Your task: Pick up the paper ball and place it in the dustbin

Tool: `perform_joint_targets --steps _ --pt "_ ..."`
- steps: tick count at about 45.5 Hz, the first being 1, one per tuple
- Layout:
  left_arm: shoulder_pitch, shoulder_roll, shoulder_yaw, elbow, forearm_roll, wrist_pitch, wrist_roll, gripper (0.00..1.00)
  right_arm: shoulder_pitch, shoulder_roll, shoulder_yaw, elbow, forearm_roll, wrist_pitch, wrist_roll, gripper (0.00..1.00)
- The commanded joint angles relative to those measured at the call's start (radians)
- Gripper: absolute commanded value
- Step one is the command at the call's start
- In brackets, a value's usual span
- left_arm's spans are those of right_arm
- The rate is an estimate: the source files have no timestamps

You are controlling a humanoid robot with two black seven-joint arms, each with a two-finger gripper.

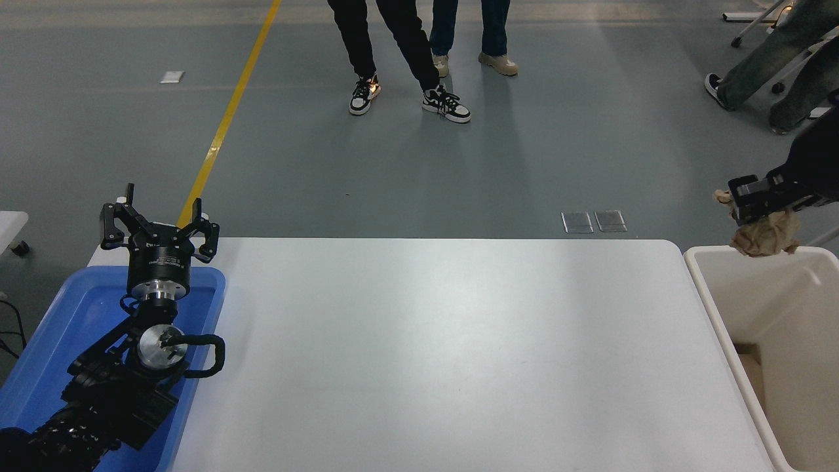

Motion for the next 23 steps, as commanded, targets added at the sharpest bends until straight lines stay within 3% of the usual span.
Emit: perform_joint_targets --steps 1,13,23 --pt "0.000 0.000 0.000 0.000 -0.001 0.000 0.000 0.99 -0.049 -0.053 -0.077 -0.066 -0.016 -0.025 0.002 0.00" --pt "0.000 0.000 0.000 0.000 -0.003 0.000 0.000 0.99 -0.348 -0.265 -0.081 -0.371 -0.179 -0.160 0.005 0.00" --pt "0.000 0.000 0.000 0.000 -0.003 0.000 0.000 0.99 -0.802 -0.394 0.148 -0.662 -0.183 -0.341 0.006 0.00"
